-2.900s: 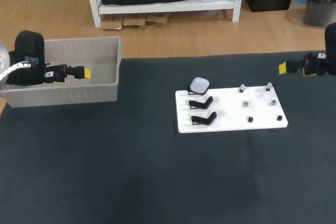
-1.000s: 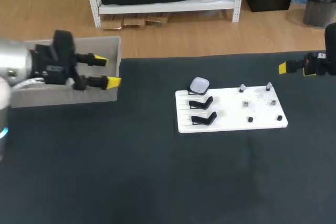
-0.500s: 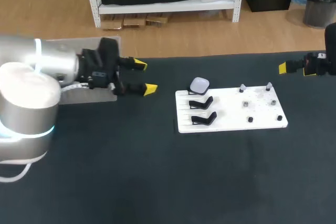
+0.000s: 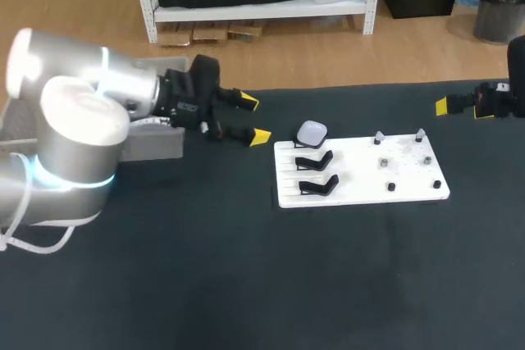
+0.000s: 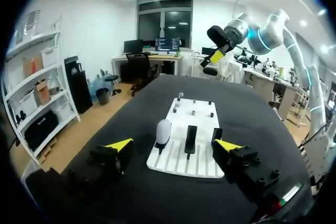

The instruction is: Pick up each earbud case from the left stands, insert the matching earbuds, close the lid, and place the case in the box.

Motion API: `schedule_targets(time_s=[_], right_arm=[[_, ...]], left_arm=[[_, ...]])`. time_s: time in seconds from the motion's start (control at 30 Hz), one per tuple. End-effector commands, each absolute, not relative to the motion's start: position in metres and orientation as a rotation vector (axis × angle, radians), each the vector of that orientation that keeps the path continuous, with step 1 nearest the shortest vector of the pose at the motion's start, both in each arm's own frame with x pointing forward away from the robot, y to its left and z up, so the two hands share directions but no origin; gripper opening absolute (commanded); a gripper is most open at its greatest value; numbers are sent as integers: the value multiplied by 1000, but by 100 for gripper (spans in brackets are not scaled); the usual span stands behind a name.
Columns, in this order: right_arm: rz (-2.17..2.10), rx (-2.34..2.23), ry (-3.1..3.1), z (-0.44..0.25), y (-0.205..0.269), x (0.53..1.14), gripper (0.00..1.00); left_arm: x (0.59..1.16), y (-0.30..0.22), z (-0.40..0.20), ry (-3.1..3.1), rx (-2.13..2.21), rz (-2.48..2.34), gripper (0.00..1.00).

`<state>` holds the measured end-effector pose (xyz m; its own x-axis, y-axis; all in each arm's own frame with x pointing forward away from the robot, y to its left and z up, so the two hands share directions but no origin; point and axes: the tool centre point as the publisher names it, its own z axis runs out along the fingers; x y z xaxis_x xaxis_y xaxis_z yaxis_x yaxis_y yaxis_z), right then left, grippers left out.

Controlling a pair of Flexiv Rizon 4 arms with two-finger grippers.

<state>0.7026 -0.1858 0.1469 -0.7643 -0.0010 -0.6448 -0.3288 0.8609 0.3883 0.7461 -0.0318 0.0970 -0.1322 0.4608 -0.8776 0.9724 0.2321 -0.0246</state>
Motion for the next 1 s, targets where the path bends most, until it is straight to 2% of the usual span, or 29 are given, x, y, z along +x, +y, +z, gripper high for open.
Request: schedule_targets(time_s=[0.03,0.53,1.0], right_arm=[[643,-235,2371,148,-185,702,100],[643,-235,2371,148,-185,702,100],[643,-235,2371,148,-185,702,100]], left_arm=[[748,-32,97,1725,1342,-826,100],[767,-75,67,1692,1459,-821,100],[770,-77,60,1662,1470,-844,100]])
